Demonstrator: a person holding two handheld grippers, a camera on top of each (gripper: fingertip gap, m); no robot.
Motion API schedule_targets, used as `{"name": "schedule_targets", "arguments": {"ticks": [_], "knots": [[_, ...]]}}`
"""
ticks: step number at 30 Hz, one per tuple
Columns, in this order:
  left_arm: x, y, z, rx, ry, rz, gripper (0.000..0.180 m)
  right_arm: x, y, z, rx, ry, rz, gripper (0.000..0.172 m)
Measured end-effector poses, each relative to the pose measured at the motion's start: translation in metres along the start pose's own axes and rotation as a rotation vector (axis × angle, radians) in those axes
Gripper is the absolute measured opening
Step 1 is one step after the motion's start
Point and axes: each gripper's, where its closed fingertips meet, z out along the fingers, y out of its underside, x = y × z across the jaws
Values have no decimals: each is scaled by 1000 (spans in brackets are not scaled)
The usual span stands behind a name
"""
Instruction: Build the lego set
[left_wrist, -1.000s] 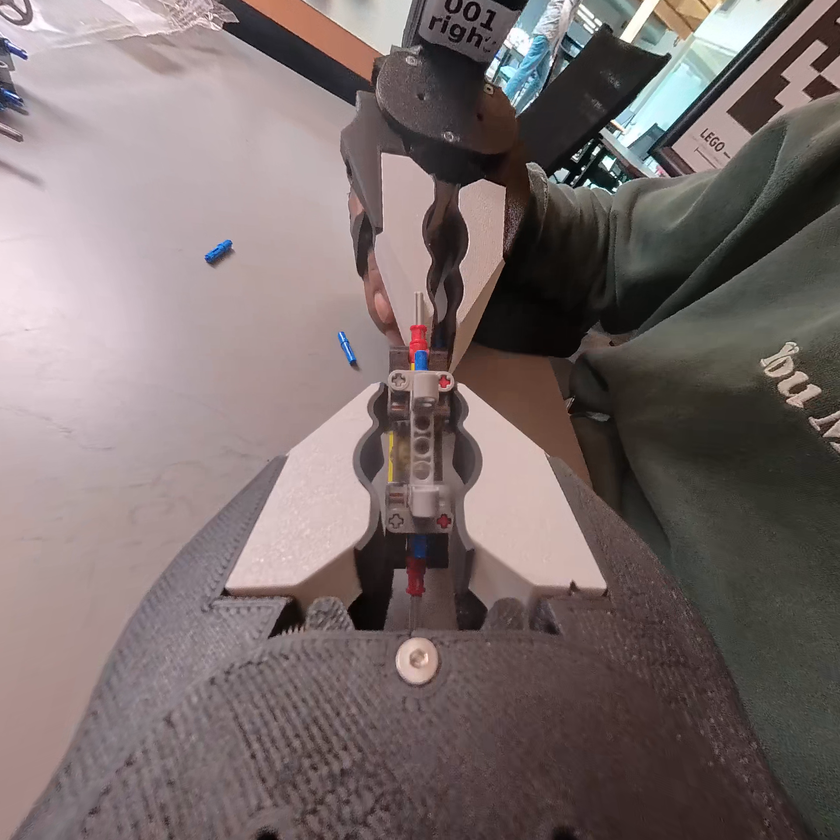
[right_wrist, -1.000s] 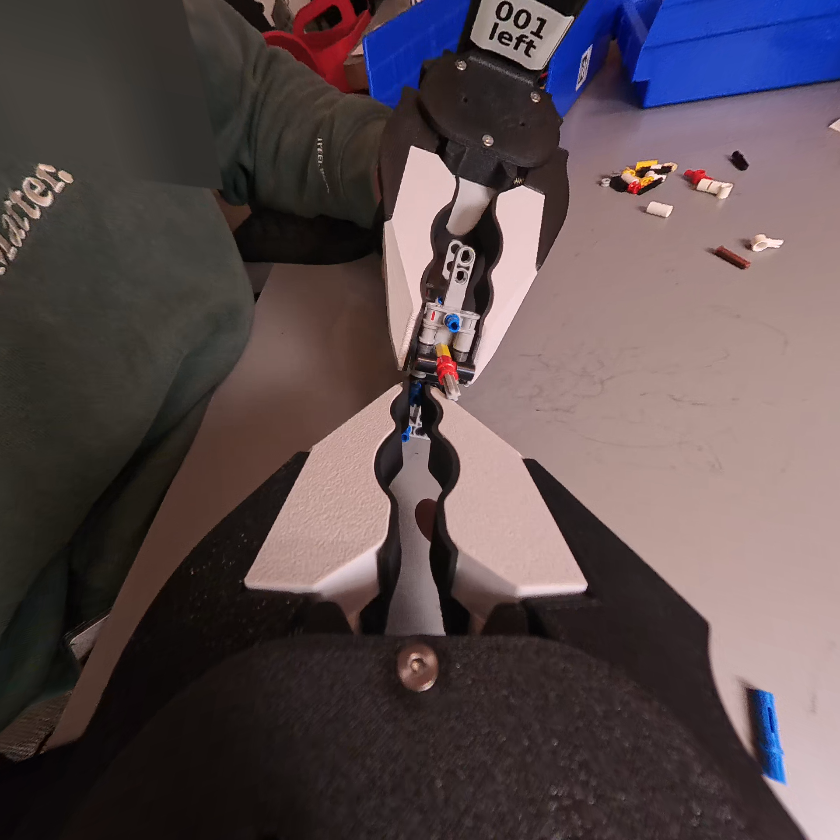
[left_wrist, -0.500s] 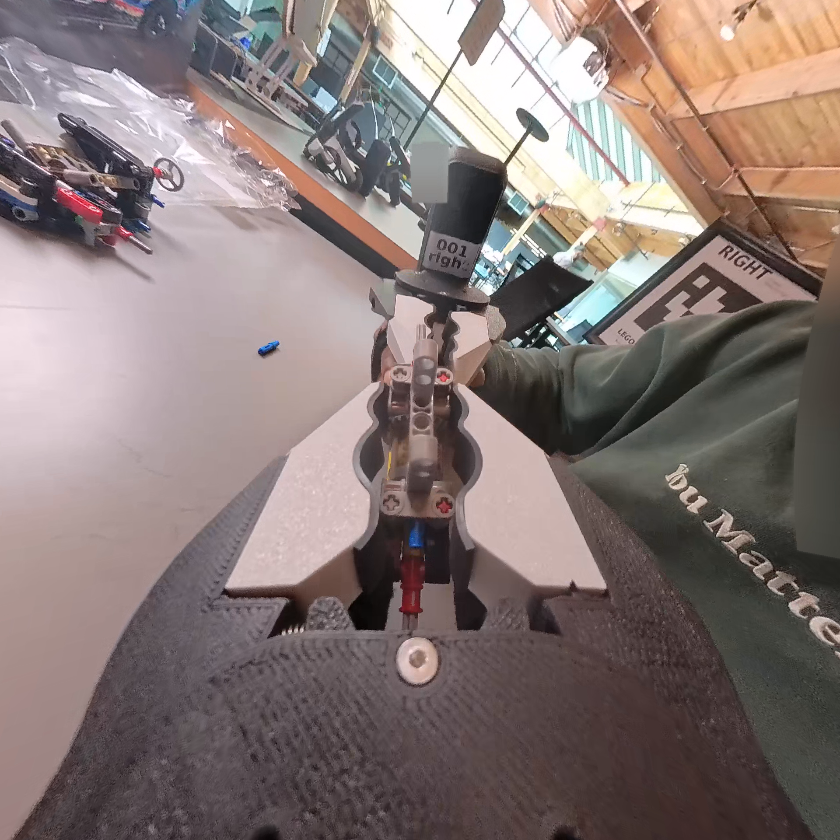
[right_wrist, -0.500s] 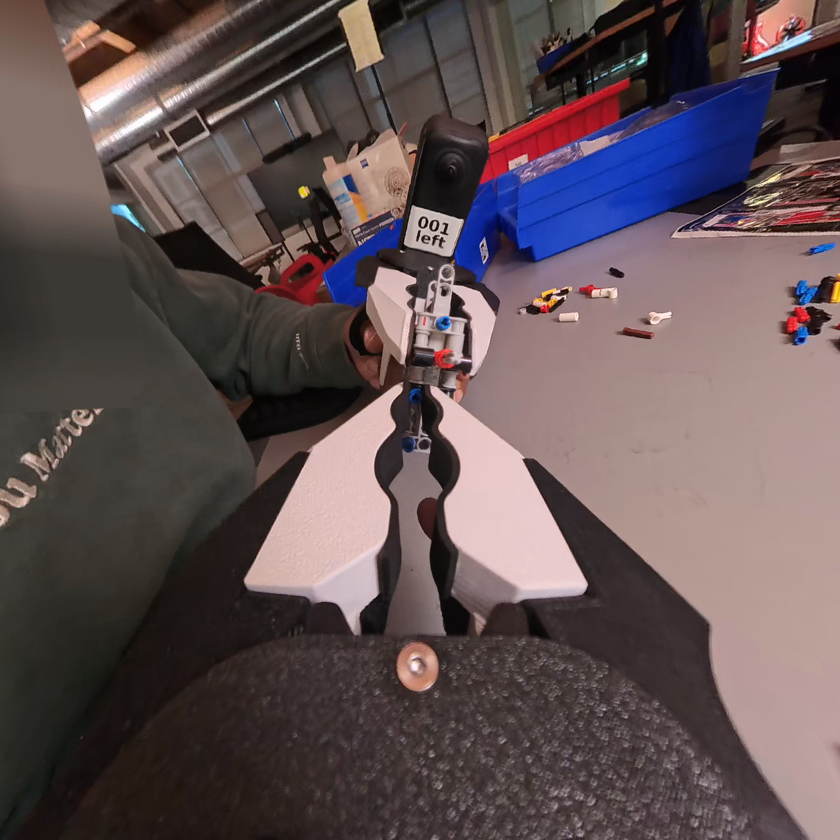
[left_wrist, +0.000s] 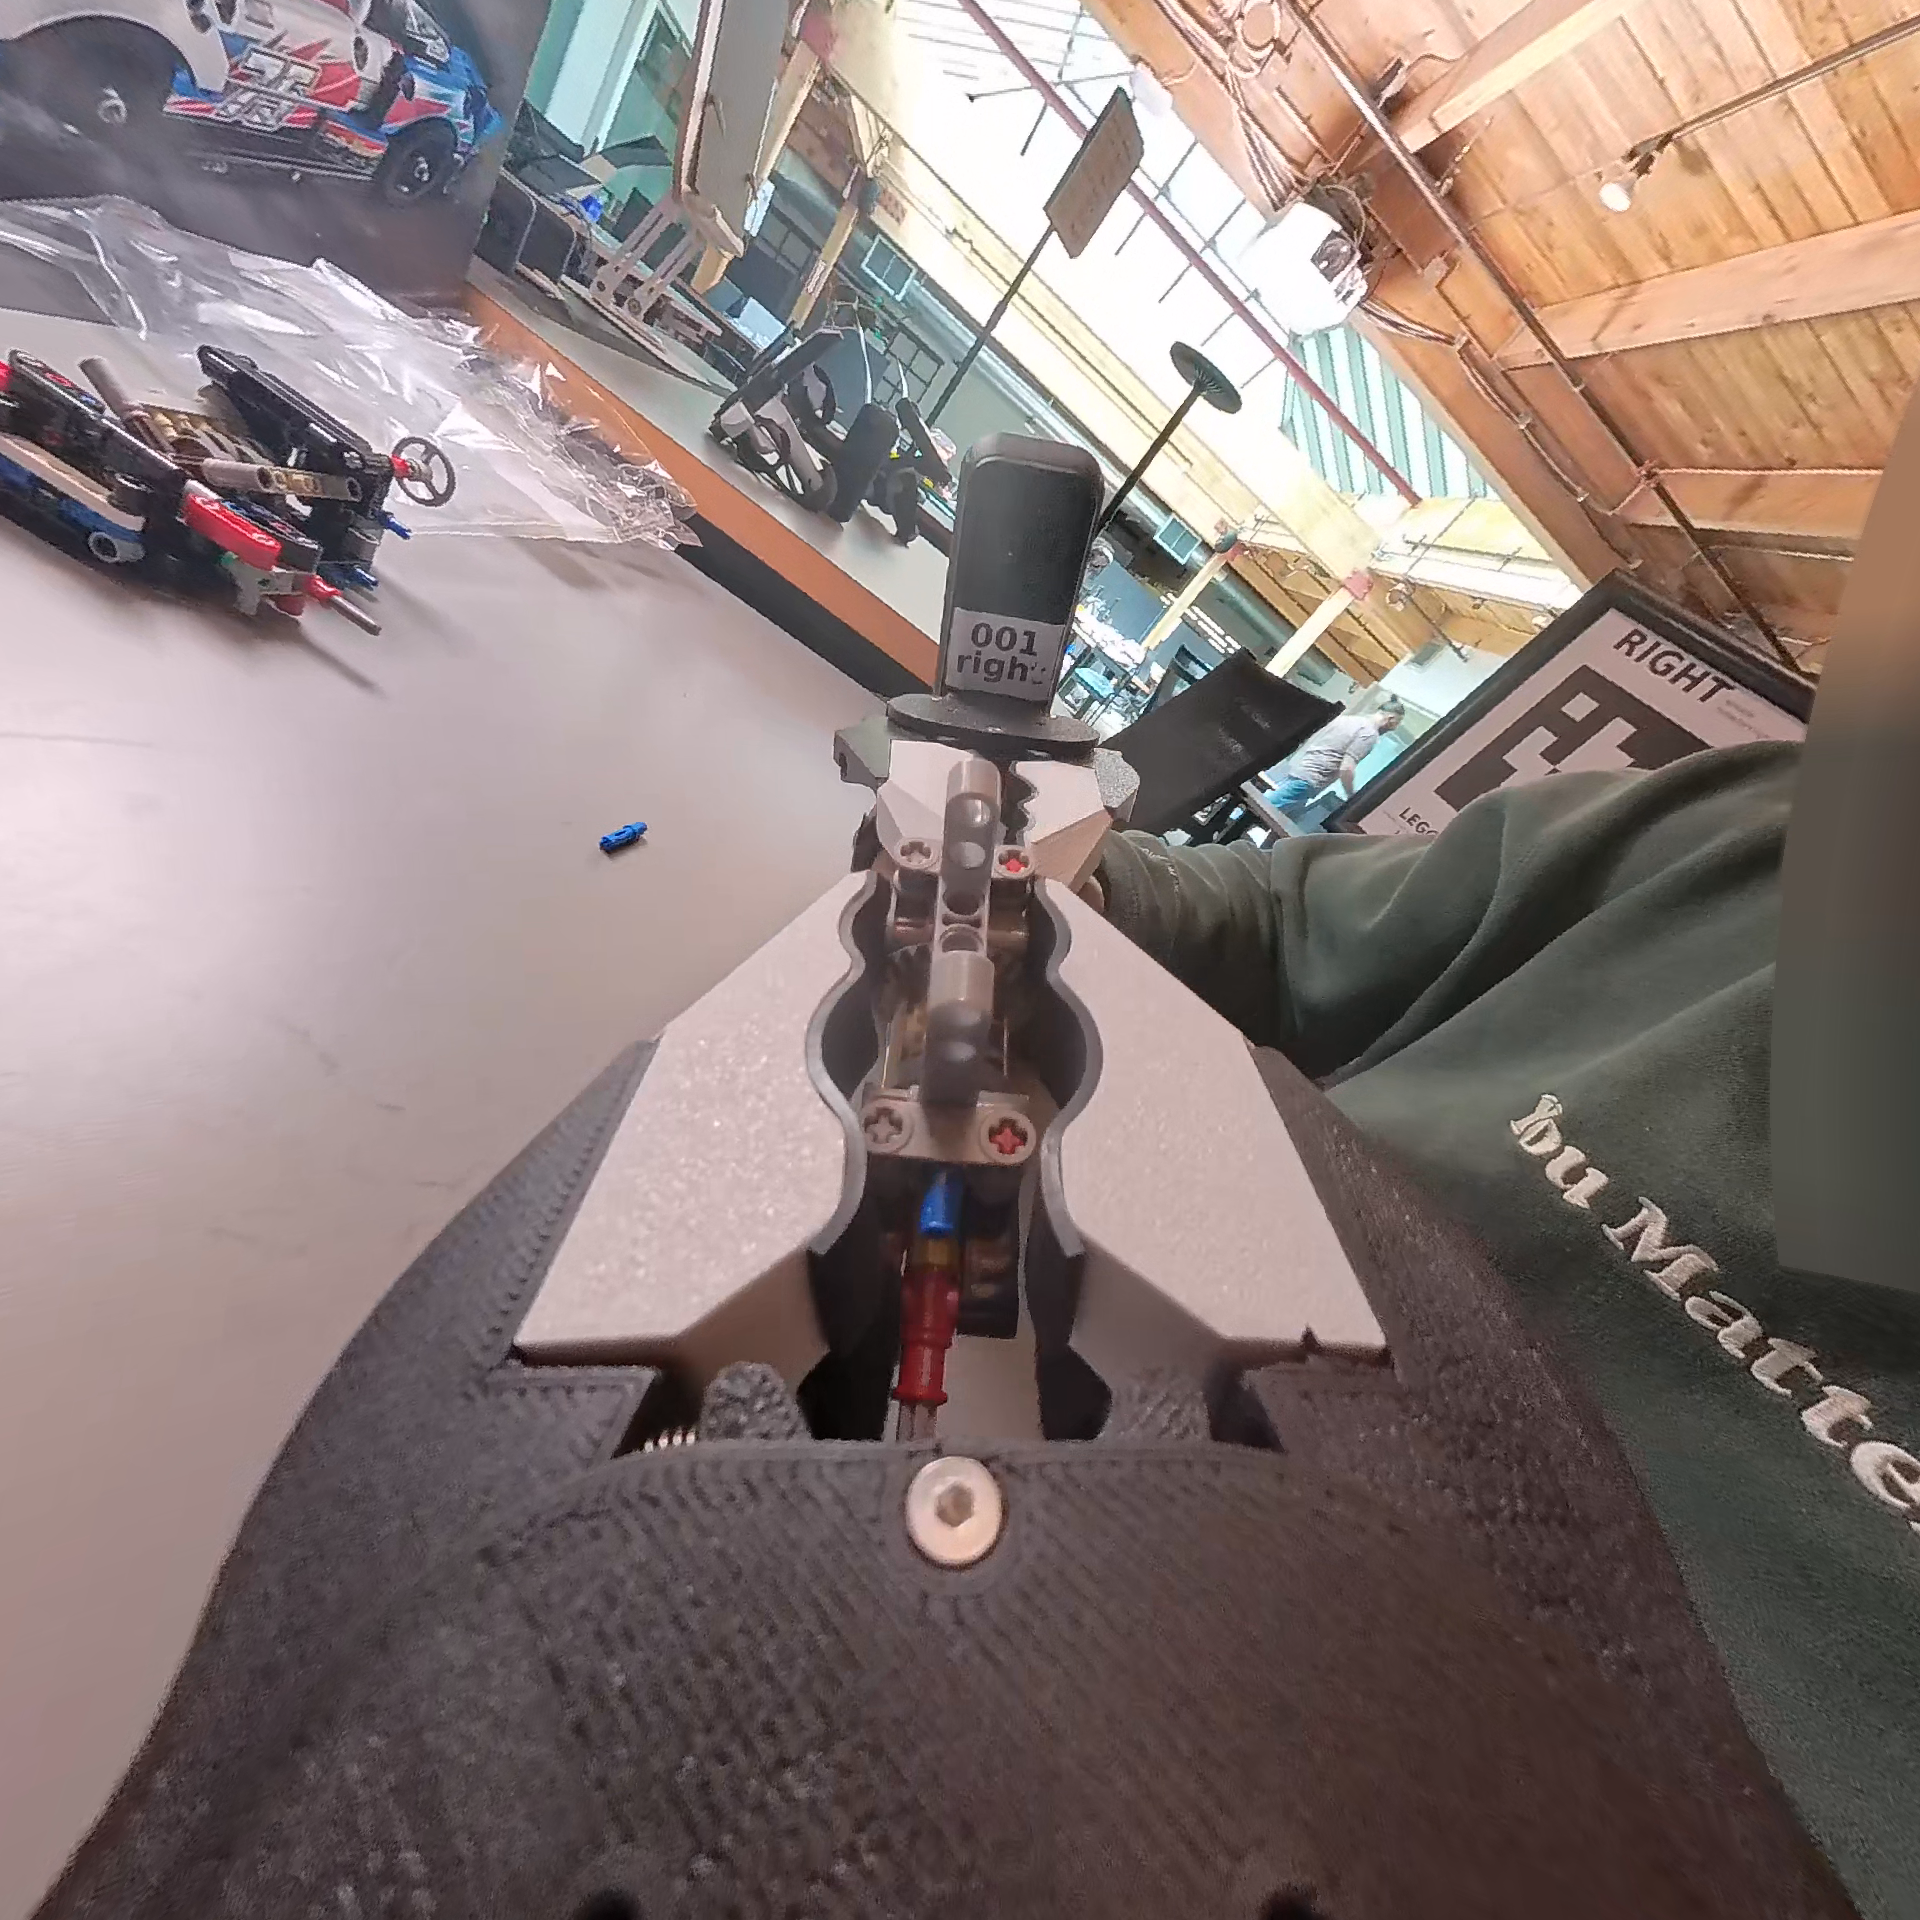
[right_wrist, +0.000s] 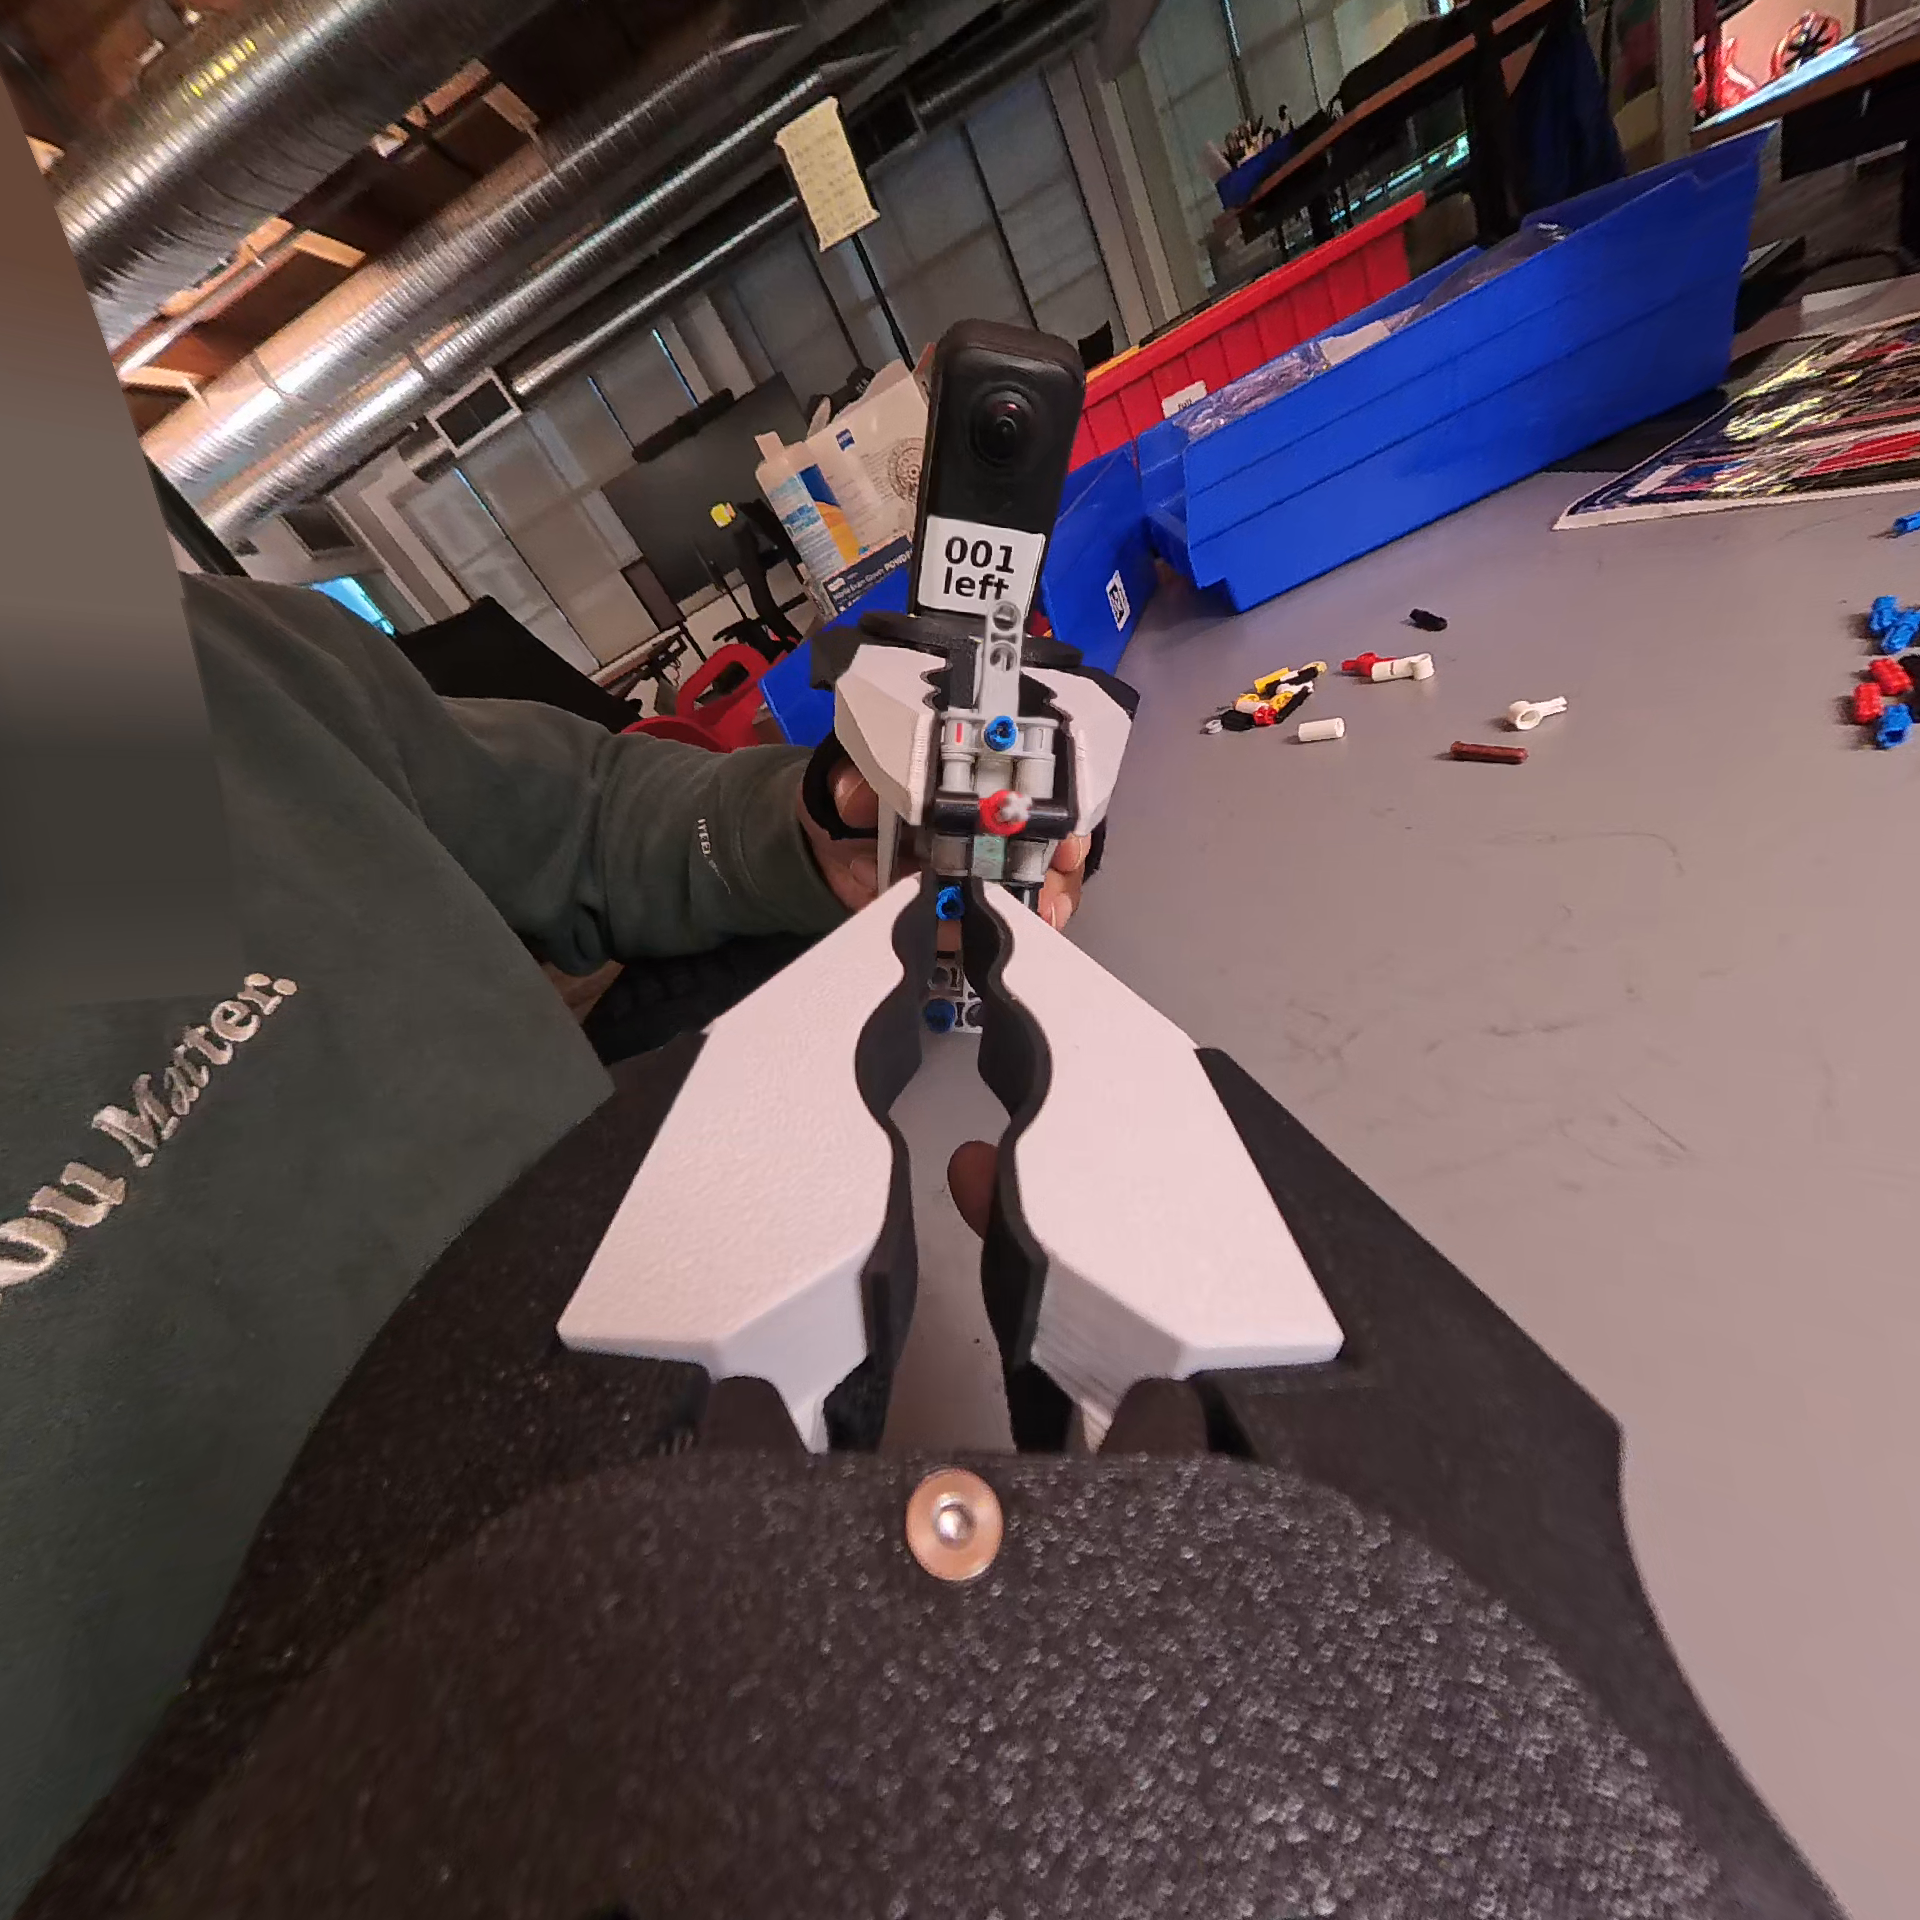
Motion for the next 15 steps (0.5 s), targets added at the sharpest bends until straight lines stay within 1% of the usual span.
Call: {"name": "schedule_targets", "arguments": {"ticks": [15], "knots": [[-2,-2,-1,17,-18,19,25,0,0,0,7,15,-15,3]]}}
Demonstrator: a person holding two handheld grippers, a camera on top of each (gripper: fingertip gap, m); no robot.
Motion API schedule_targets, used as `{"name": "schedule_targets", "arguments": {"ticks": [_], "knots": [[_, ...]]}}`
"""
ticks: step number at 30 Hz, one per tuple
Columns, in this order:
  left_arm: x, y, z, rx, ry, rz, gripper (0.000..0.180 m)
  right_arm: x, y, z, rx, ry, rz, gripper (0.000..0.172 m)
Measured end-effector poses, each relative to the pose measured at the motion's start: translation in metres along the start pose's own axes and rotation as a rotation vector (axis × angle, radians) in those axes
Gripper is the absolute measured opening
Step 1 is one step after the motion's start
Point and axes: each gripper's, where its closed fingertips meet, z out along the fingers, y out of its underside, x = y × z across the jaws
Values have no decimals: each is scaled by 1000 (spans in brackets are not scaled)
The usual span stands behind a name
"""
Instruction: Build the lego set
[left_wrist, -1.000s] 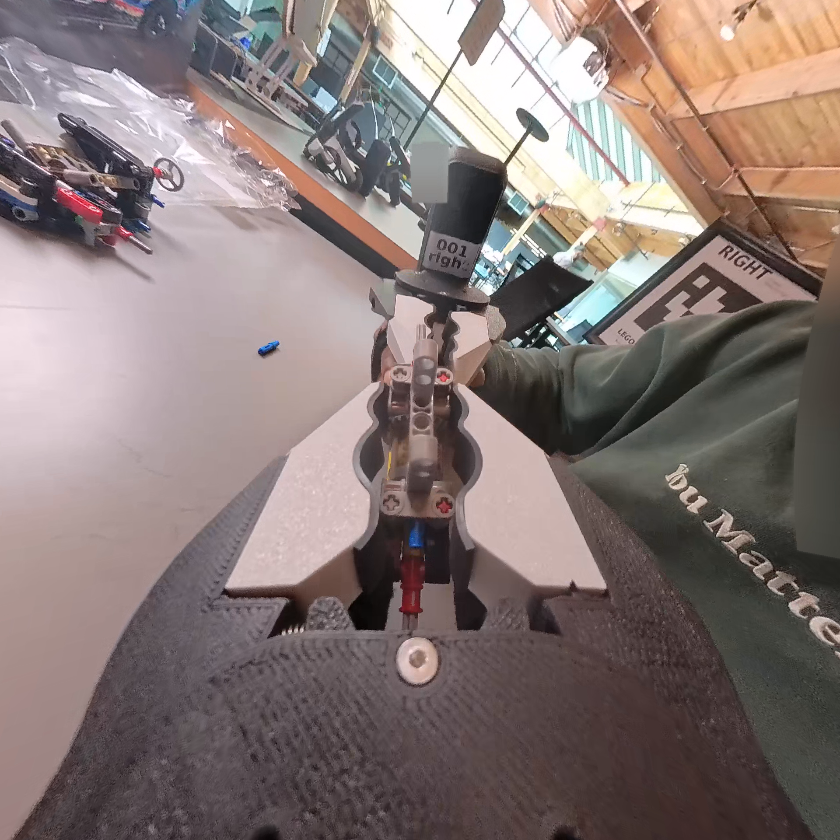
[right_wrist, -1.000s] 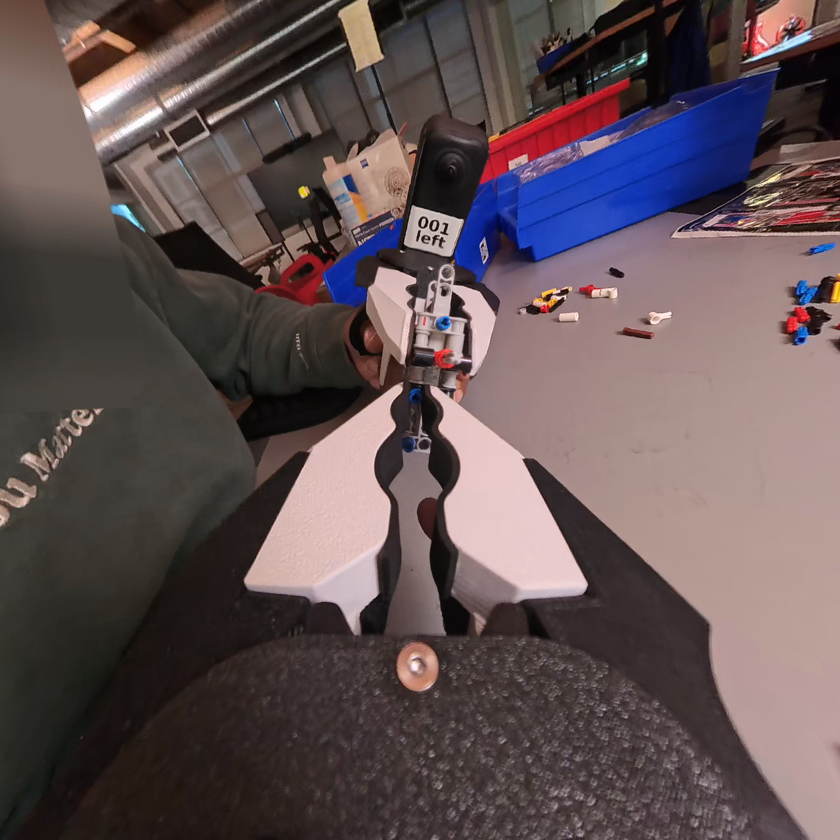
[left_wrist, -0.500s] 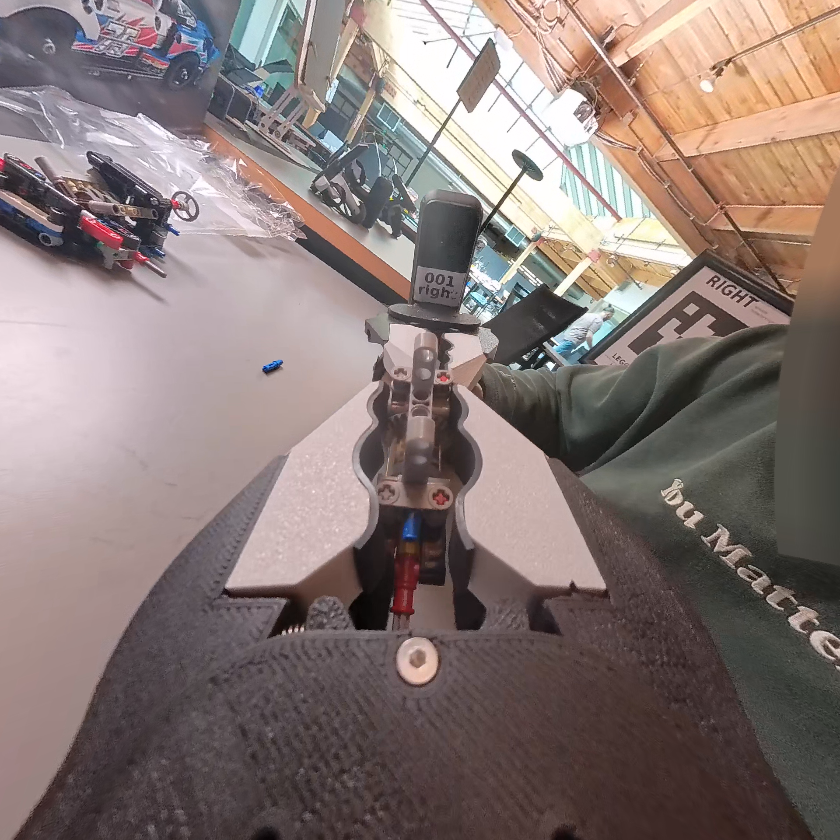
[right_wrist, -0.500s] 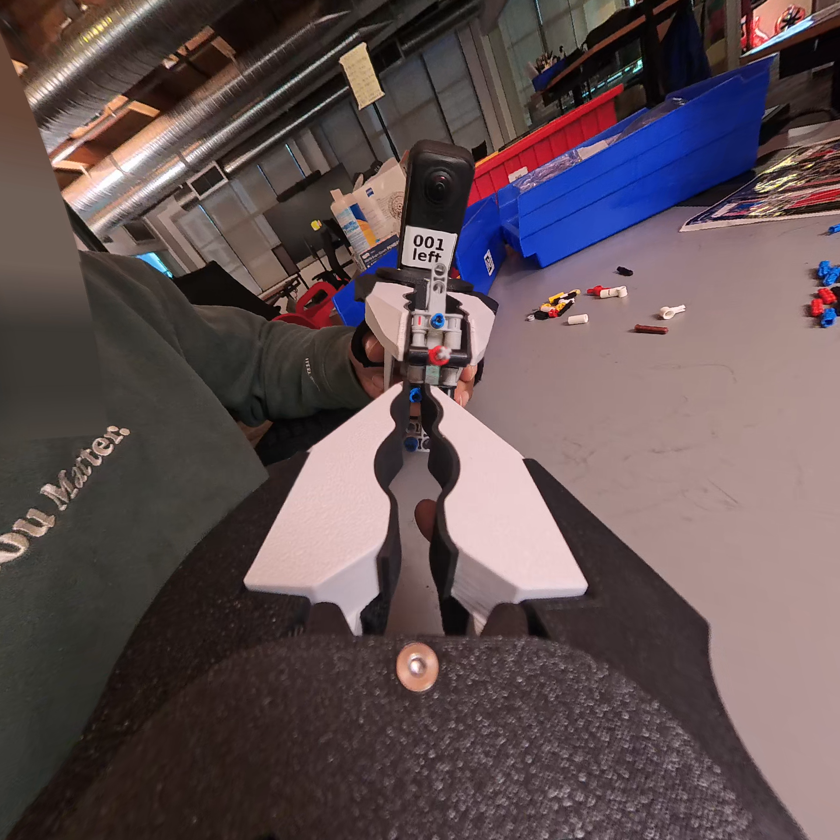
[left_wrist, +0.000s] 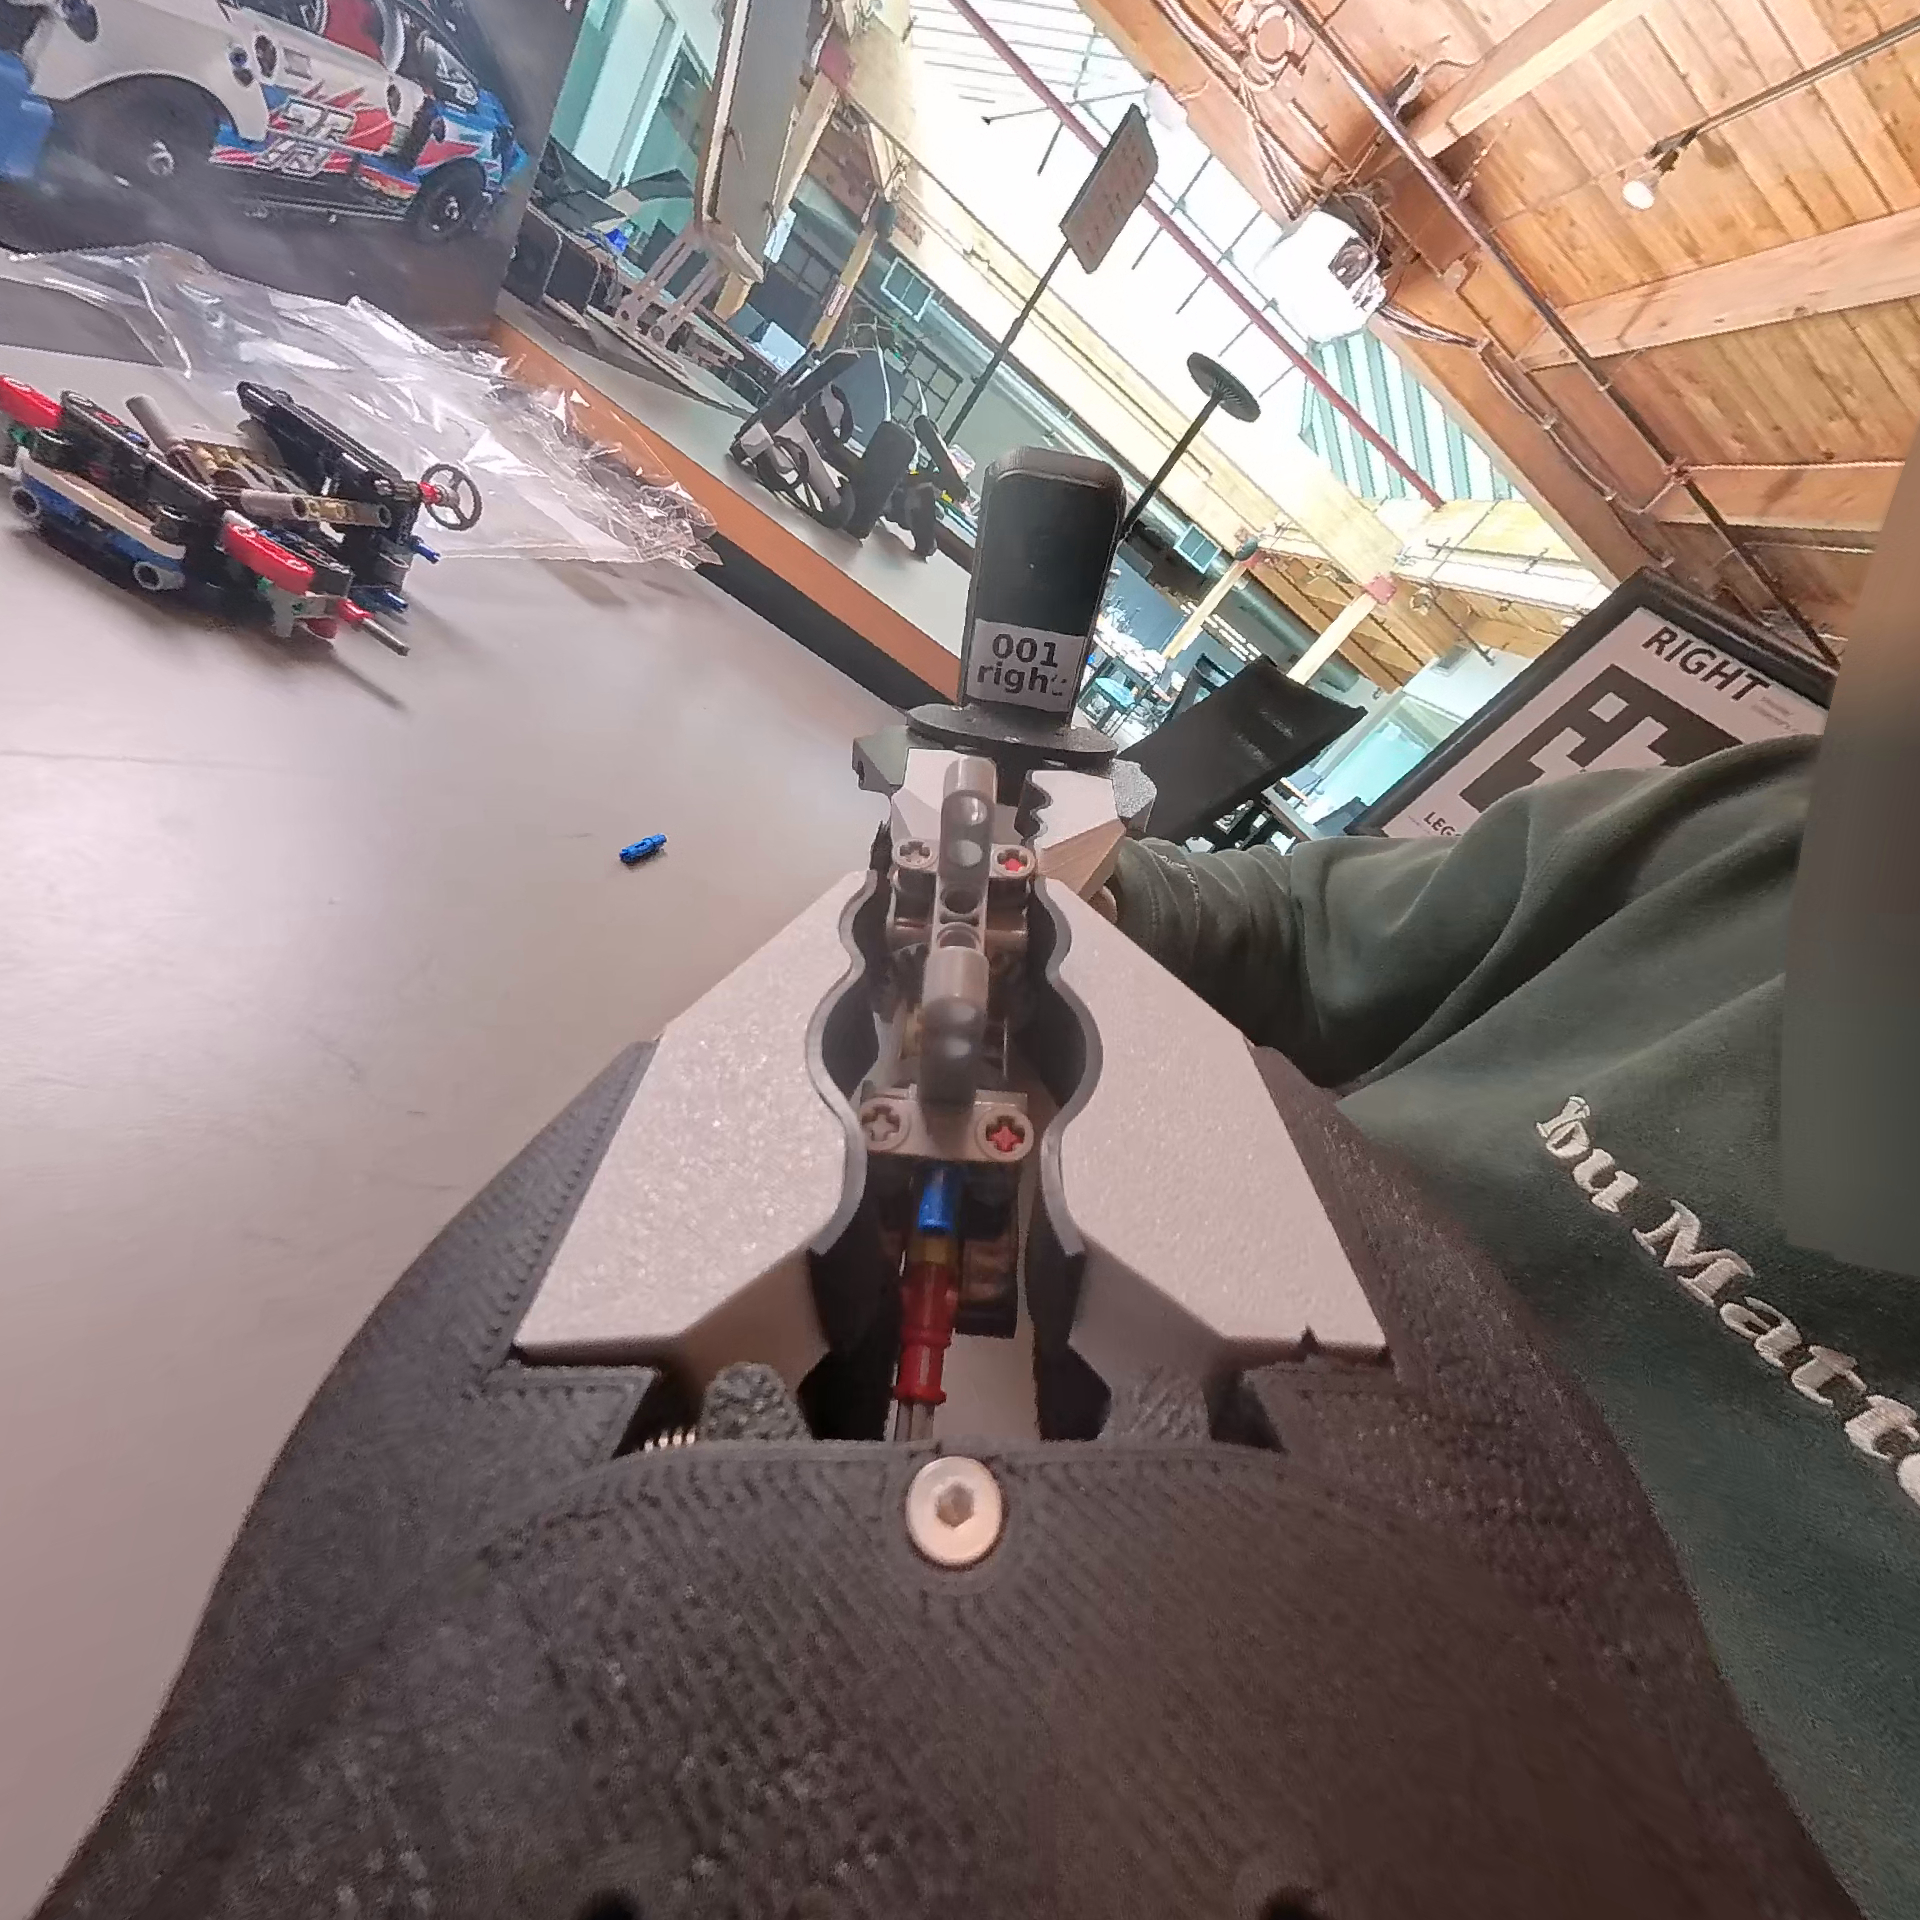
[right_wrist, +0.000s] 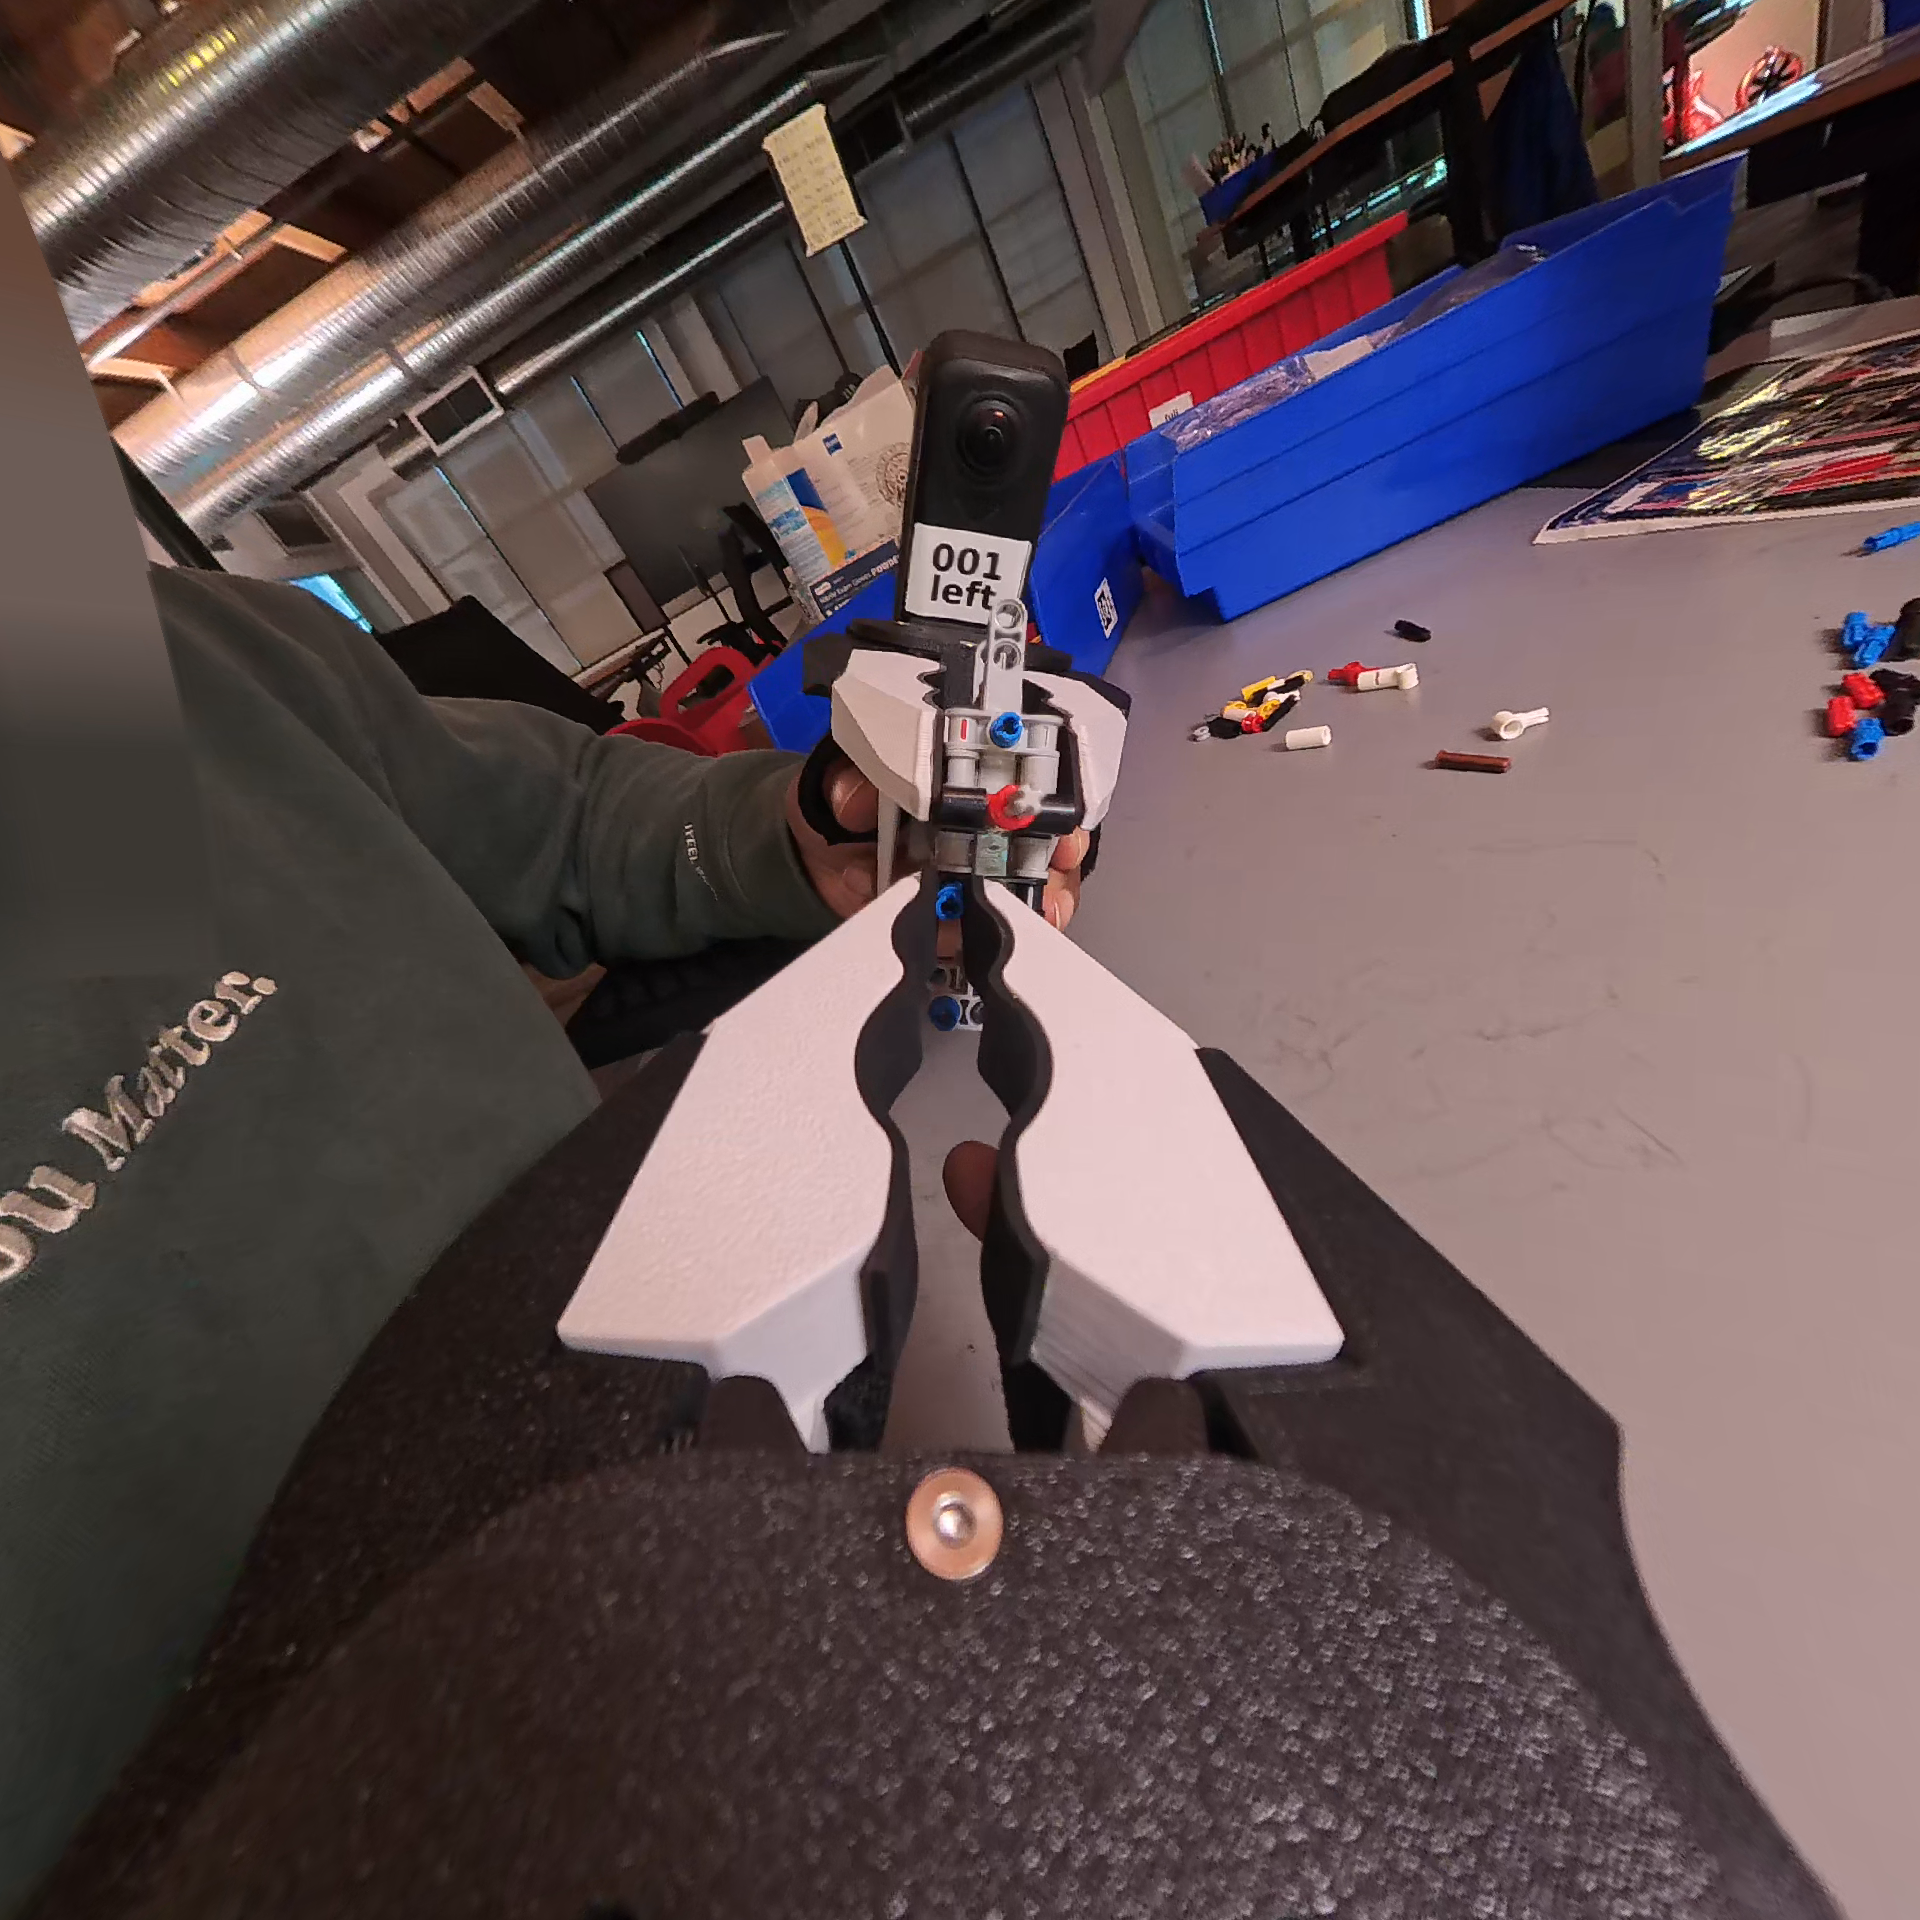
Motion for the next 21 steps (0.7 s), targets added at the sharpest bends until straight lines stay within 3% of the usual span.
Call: {"name": "schedule_targets", "arguments": {"ticks": [9,21], "knots": [[2,1,0,-1,6,14,25,-2,1,0,-23,21,-84,3],[8,-3,3,-10,17,69,25,-5,-1,4,-18,12,-62,3]]}}
